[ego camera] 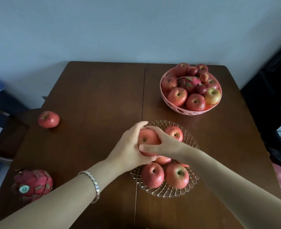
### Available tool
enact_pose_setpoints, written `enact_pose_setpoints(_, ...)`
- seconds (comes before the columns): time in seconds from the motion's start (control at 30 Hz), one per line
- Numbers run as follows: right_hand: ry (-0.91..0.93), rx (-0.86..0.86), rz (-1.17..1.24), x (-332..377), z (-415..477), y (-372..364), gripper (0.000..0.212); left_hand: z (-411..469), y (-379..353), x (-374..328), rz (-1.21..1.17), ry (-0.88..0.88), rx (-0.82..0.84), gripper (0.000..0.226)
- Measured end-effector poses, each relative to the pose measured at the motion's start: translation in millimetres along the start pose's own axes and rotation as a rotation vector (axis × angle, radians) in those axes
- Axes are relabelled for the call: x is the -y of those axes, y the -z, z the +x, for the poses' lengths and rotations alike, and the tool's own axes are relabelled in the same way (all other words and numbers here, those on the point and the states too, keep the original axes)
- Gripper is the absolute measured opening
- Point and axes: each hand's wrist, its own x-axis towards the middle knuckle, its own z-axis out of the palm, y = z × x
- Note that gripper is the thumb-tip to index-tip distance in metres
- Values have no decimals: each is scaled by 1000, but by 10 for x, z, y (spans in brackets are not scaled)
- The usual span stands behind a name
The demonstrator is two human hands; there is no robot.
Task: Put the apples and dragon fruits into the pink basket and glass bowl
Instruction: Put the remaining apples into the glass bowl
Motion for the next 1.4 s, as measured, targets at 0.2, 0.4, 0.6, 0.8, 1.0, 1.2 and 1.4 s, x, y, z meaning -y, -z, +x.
enact_pose_setpoints(0.2, -80, -413, 206, -329, 97, 137, 68, 96, -37, -70, 102, -80, -8, 87)
enact_pose_setpoints(0.4, -104, -556, 135, -550, 212, 99, 71, 133, -59, 52, 126, 51, -33, 57)
enact_pose_setpoints(0.6, -128, -550, 70, -481, 311, 27, 72, 83, -86, 218, 118, 87, -32, 46)
enact_pose_setpoints(0.8, 51, -648, -131, -483, 298, 3, 78, 70, -33, 312, 133, 88, -37, 41)
enact_pose_setpoints(1.0, 383, -819, -592, -684, 300, 43, 89, 65, -50, 343, 152, 87, -37, 38)
enact_pose_setpoints(1.2, 449, -598, -719, -918, 319, -118, 78, 67, -74, 335, 140, 99, -26, 36)
enact_pose_setpoints(1.4, 374, -521, -503, -865, 210, -39, 49, 66, -50, 366, 157, 108, -37, 35)
